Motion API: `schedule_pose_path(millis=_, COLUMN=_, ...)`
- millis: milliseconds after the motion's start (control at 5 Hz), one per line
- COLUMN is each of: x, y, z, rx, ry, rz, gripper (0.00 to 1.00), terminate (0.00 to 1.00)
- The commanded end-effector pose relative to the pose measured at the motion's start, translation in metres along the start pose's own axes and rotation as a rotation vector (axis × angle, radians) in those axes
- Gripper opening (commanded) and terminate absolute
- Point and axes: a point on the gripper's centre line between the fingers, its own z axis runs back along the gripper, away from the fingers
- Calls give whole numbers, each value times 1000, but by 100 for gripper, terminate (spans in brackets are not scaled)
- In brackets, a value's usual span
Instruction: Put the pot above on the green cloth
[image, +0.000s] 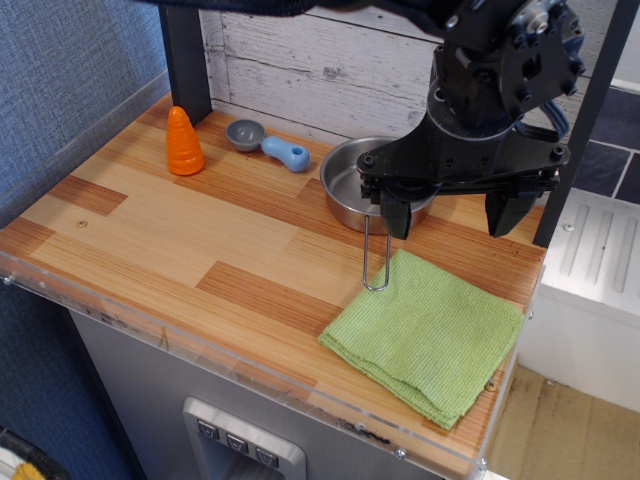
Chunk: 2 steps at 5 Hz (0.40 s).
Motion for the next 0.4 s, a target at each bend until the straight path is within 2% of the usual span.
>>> schedule_pose_path(millis=0, x=0, y=0, z=0, rx=0, ry=0, rz=0, gripper=100, terminate=0)
schedule_pose_path(millis=200, x=11, y=18, z=-1, rx=103, ry=-16, rz=45, gripper=100, terminate=0)
